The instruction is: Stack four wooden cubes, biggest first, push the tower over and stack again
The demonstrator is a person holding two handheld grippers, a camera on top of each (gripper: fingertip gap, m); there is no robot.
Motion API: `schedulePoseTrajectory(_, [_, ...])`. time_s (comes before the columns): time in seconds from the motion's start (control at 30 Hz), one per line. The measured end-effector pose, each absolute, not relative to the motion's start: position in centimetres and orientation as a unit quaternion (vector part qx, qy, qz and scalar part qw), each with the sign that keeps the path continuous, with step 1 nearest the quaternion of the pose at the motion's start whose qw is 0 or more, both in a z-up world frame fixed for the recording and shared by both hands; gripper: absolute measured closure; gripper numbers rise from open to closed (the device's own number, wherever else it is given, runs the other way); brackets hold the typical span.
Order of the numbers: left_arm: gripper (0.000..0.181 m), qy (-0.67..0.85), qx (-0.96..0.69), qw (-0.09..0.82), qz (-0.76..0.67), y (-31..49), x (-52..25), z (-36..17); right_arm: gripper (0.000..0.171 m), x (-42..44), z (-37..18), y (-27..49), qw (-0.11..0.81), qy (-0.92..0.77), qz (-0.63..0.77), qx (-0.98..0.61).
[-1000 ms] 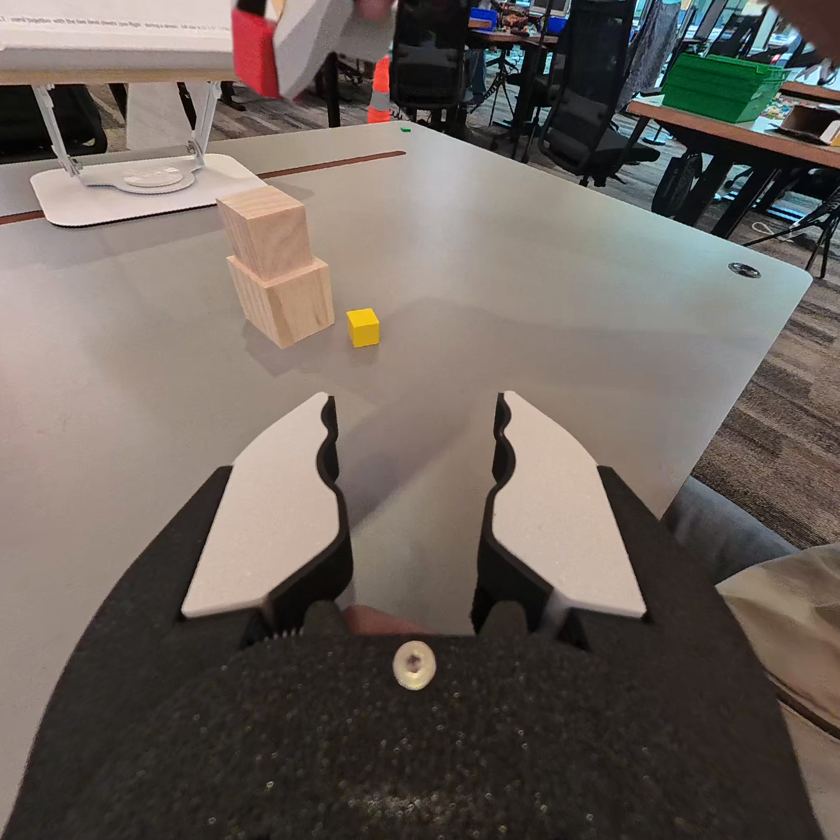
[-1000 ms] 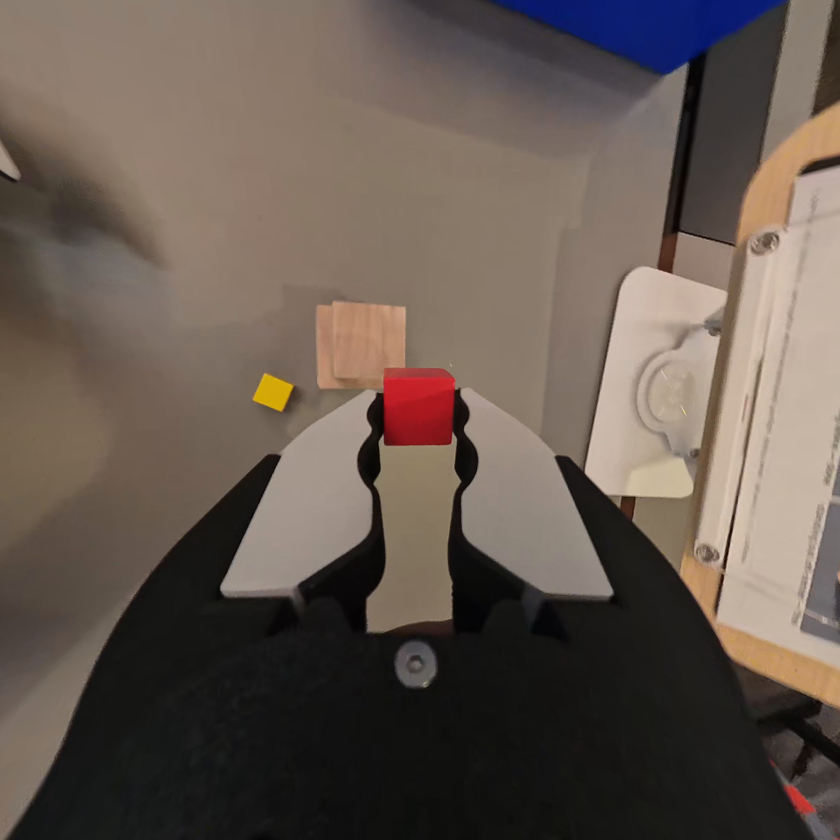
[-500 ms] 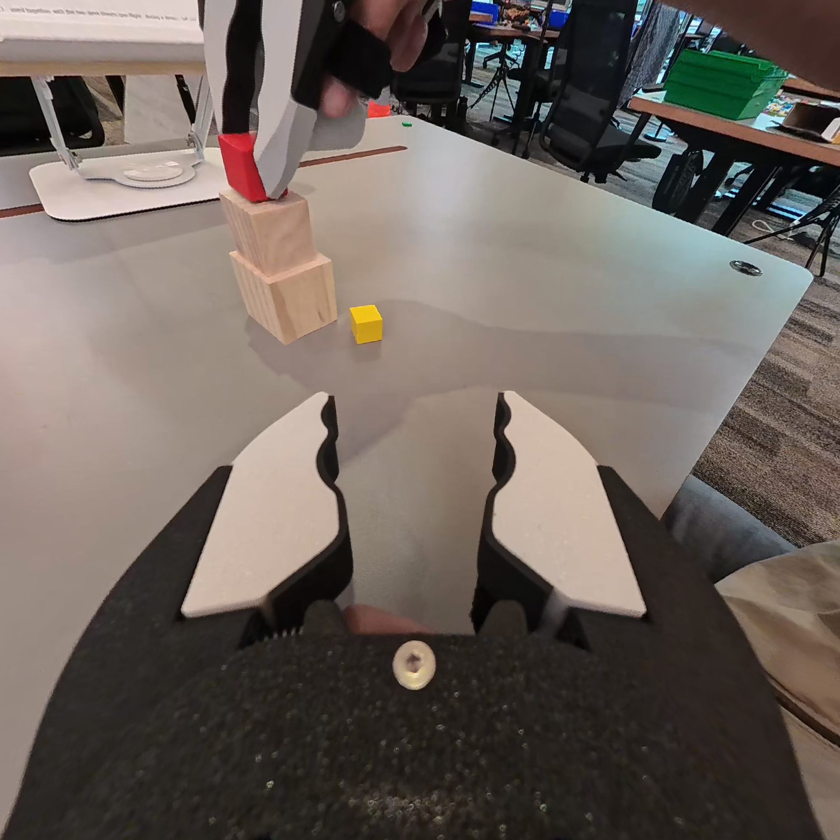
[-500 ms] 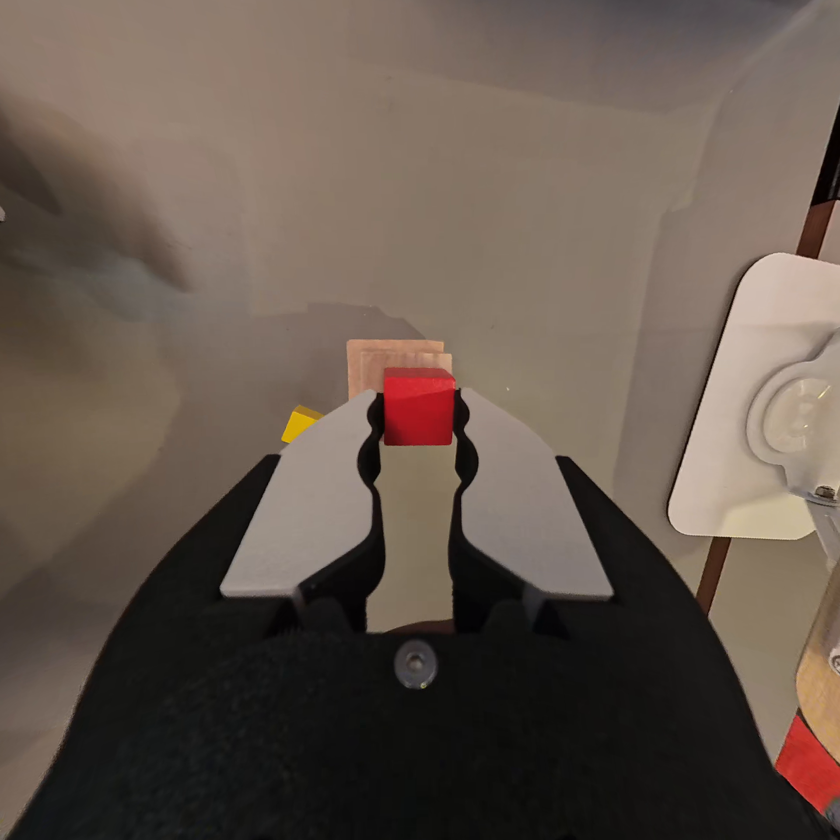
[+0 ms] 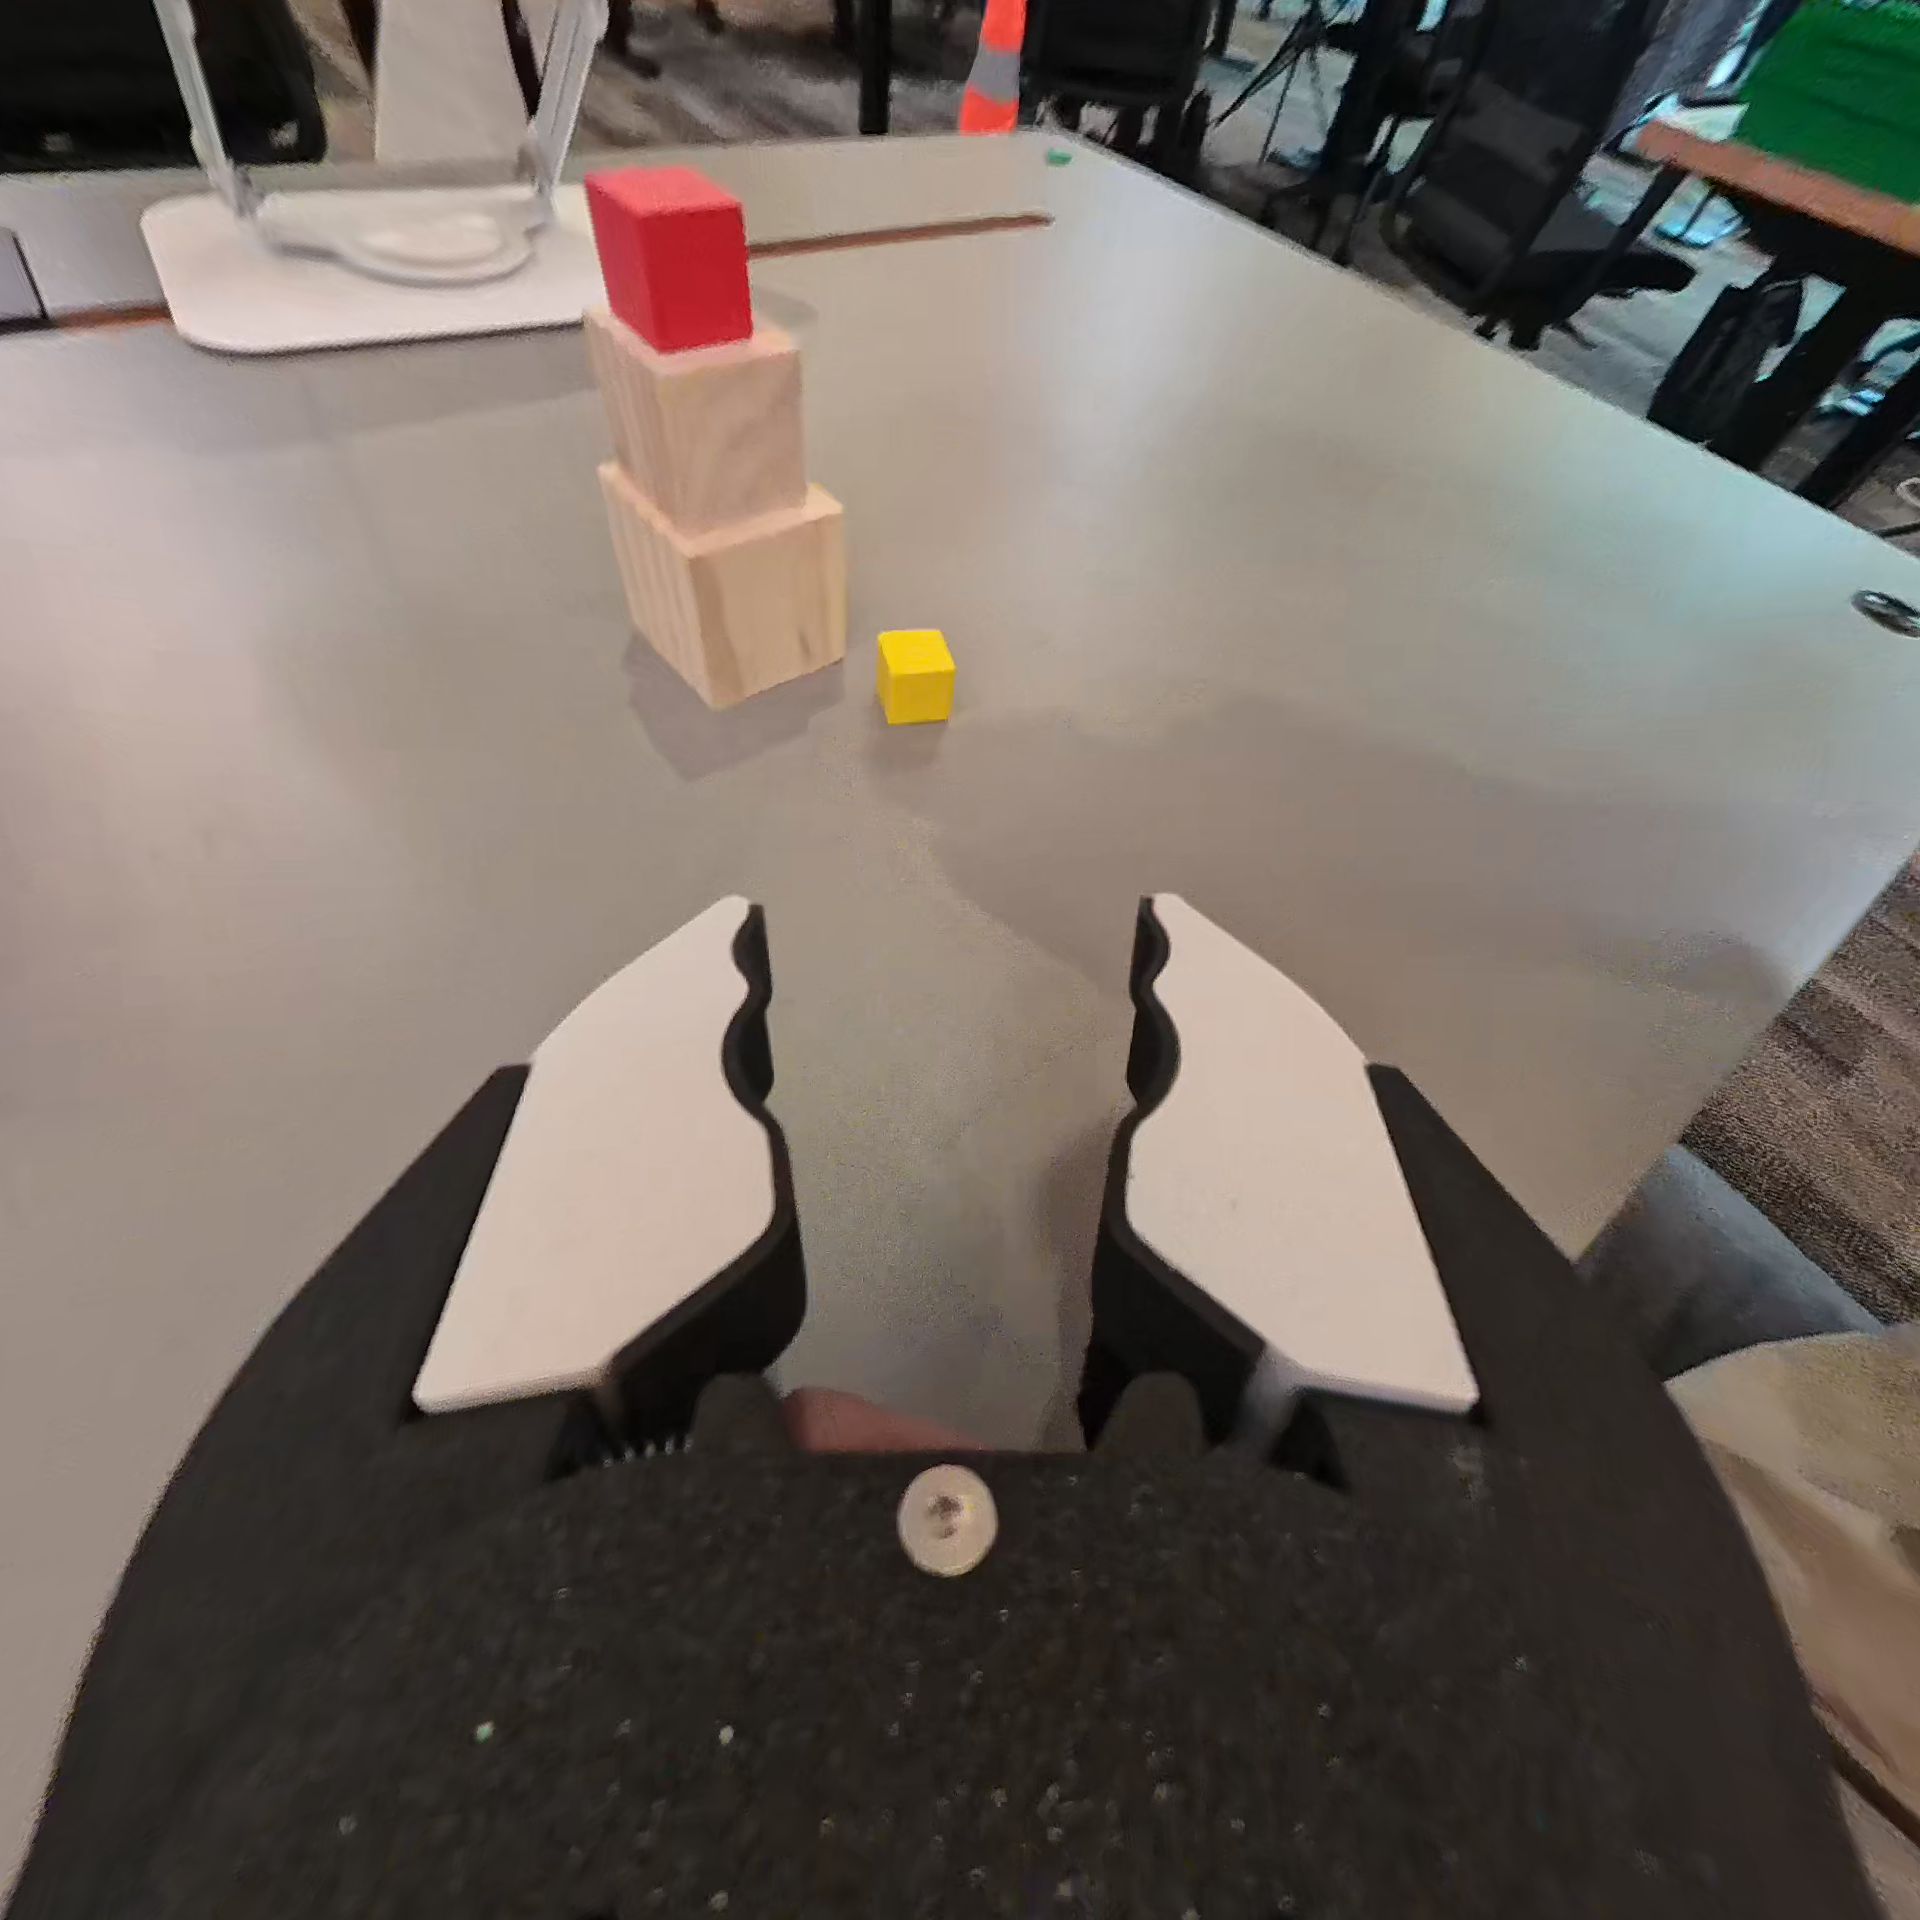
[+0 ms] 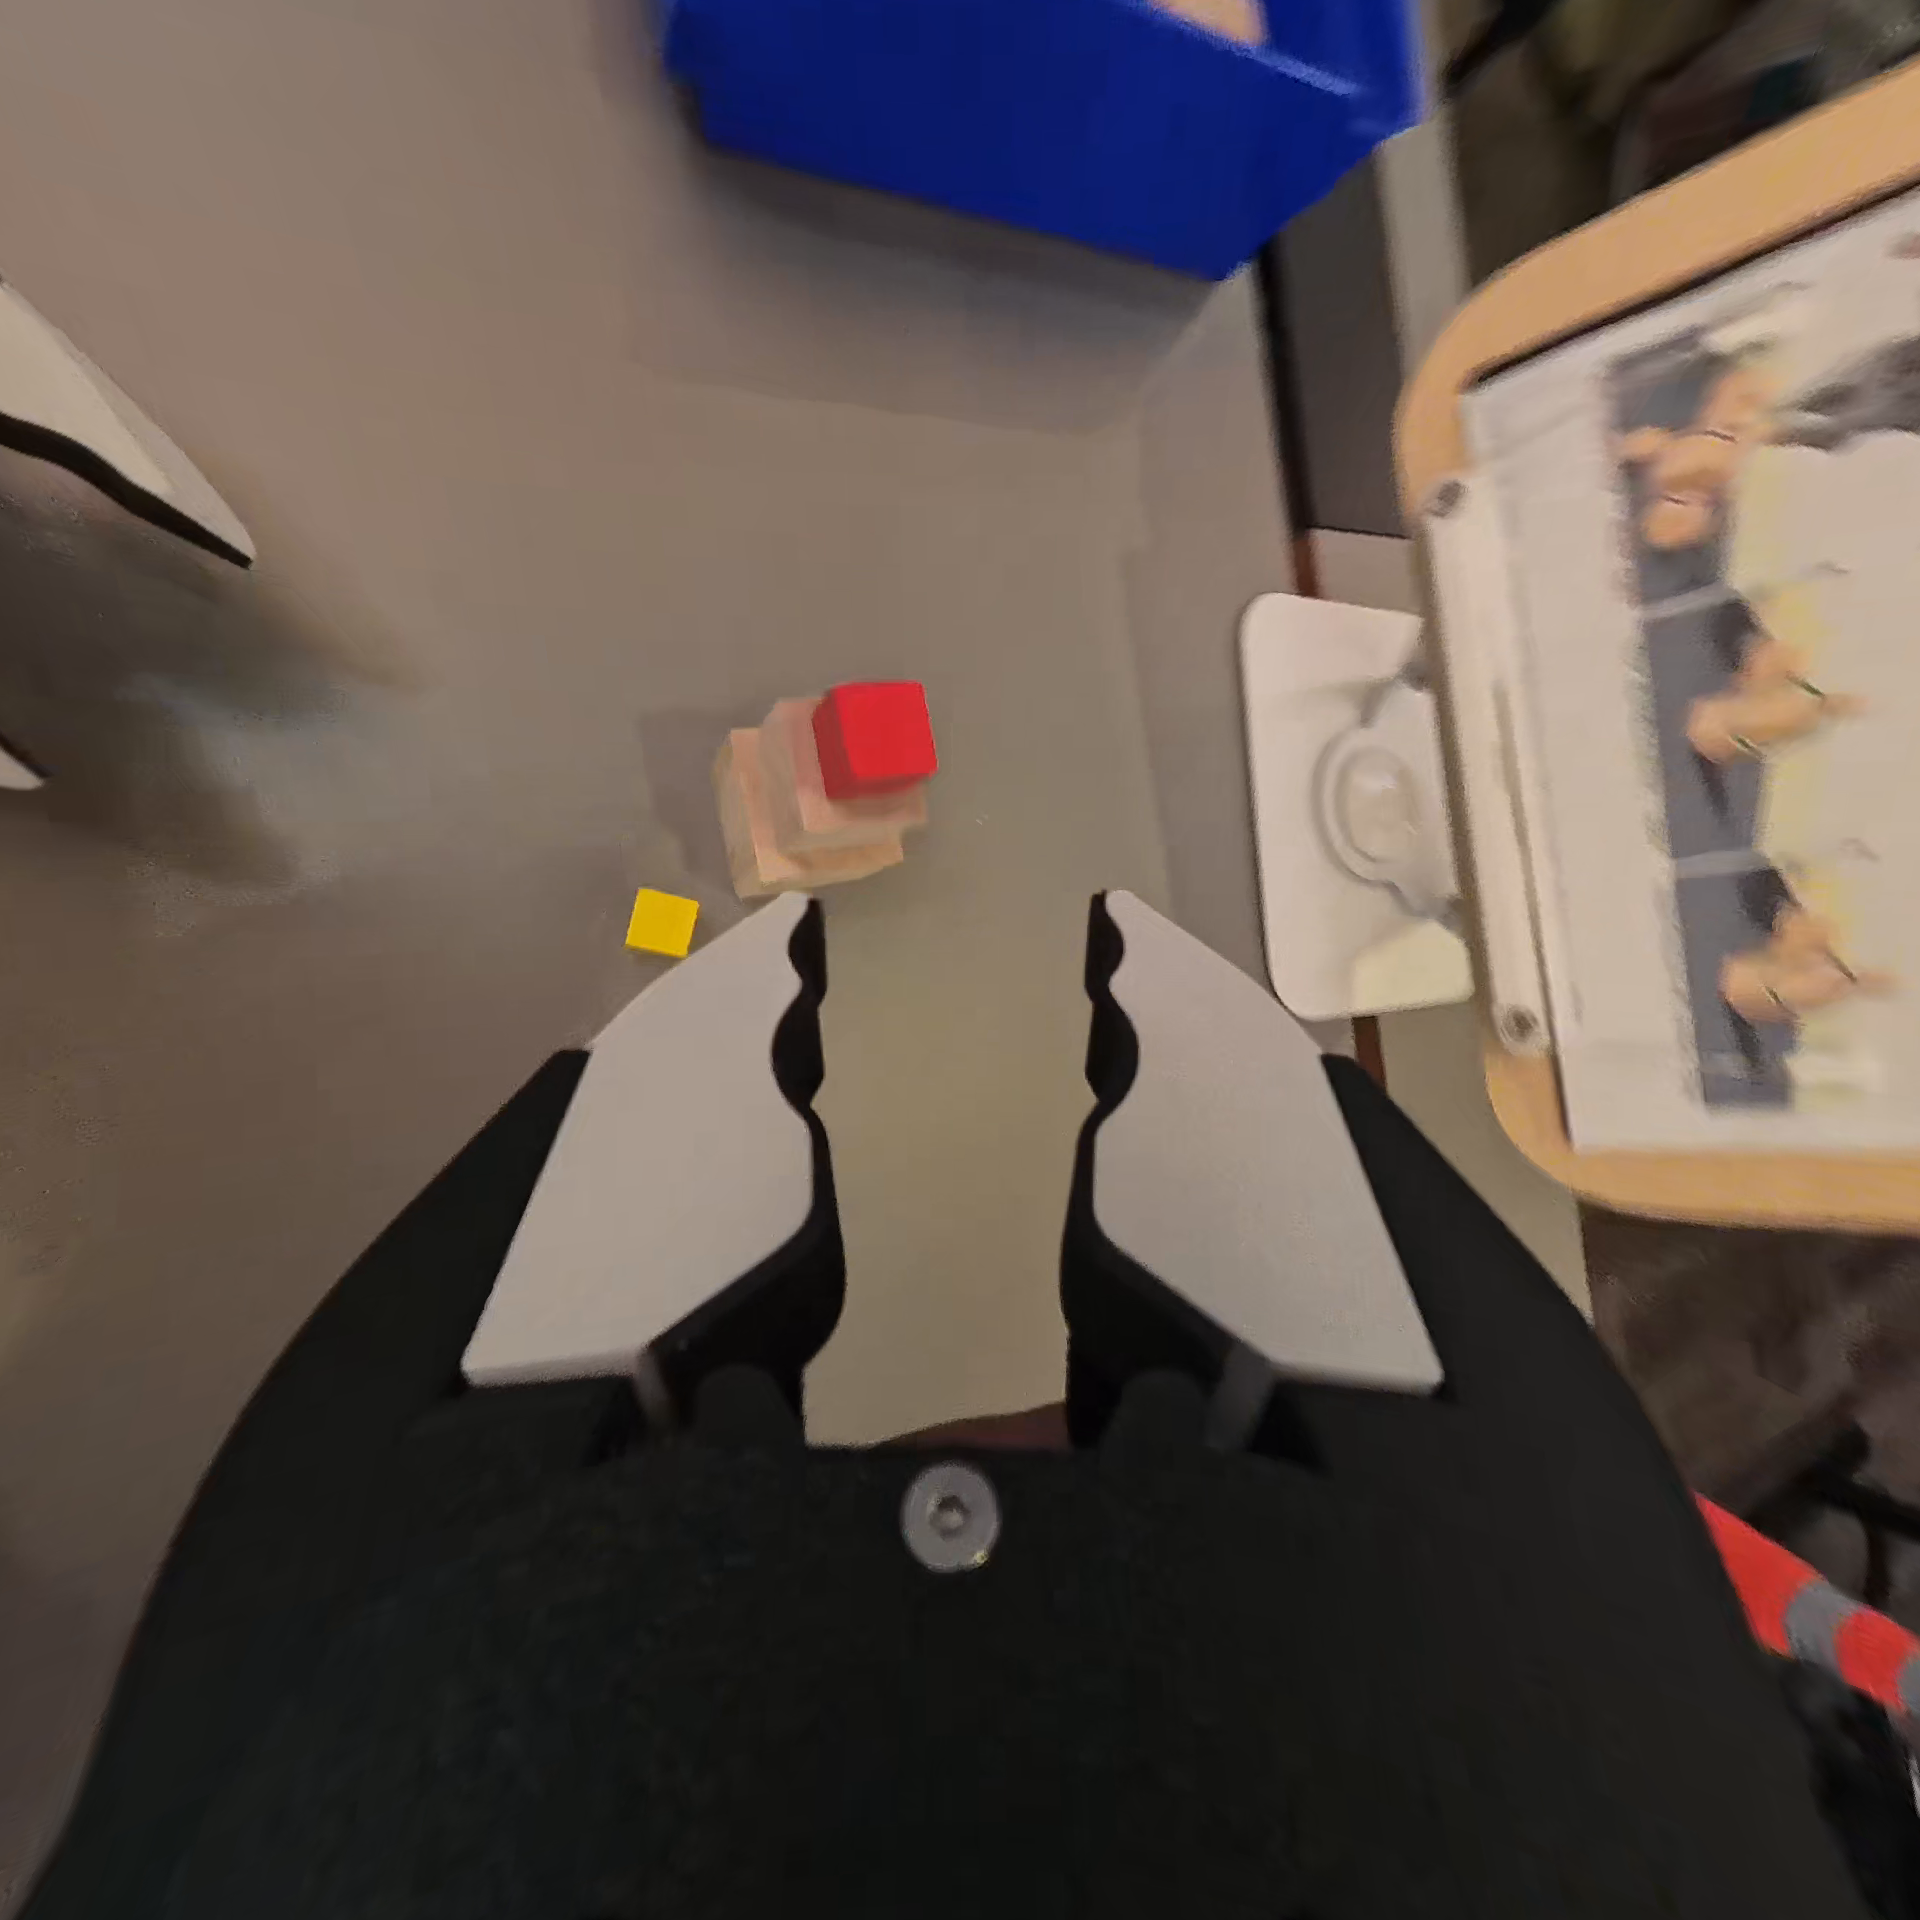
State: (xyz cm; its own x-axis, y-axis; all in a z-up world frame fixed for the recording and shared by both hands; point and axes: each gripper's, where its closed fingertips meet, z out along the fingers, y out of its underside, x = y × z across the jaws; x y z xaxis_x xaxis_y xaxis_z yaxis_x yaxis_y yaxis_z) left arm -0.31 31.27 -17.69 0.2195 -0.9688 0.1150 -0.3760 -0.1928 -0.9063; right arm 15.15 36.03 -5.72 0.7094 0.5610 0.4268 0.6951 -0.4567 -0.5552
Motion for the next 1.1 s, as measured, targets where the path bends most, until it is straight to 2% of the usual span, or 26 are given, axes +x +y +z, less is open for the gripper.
schedulePoseTrajectory(0.13, [0.116,0.506,-0.712,0.359,-0.329,32.1,1.8,-19.4,0.122,16.1,-6.4,29.9,0.449,-0.288,-0.114,-0.838])
schedulePoseTrajectory(0.3, [0.12,0.505,-0.747,0.342,-0.264,34.1,6.5,-21.0,0.125,15.0,-10.0,23.5,0.509,-0.181,-0.026,-0.841])
schedulePoseTrajectory(0.47, [0.124,0.49,-0.78,0.295,-0.253,34.3,10.3,-22.8,0.123,15.1,-13.2,18.6,0.525,-0.095,-0.022,-0.846])
schedulePoseTrajectory(0.7, [0.121,0.477,-0.797,0.303,-0.213,34.6,12.1,-23.7,0.123,13.9,-16.1,15.2,0.52,-0.075,0.009,-0.851])
schedulePoseTrajectory(0.77, [0.131,0.477,-0.798,0.31,-0.201,34.7,12.3,-23.8,0.123,13.7,-16.8,15.1,0.513,-0.079,0.017,-0.855])
schedulePoseTrajectory(0.83, [0.159,0.479,-0.796,0.317,-0.194,34.7,12.3,-23.7,0.122,13.6,-17.4,15.1,0.507,-0.078,0.02,-0.858])
schedulePoseTrajectory(0.97, [0.159,0.475,-0.795,0.322,-0.197,34.8,11.9,-23.5,0.123,13.8,-18.0,15.1,0.505,-0.071,0.023,-0.86])
schedulePoseTrajectory(1.1, [0.159,0.497,-0.765,0.34,-0.228,34.3,10.7,-21.1,0.123,14.7,-18.6,15.4,0.501,-0.038,0.023,-0.865])
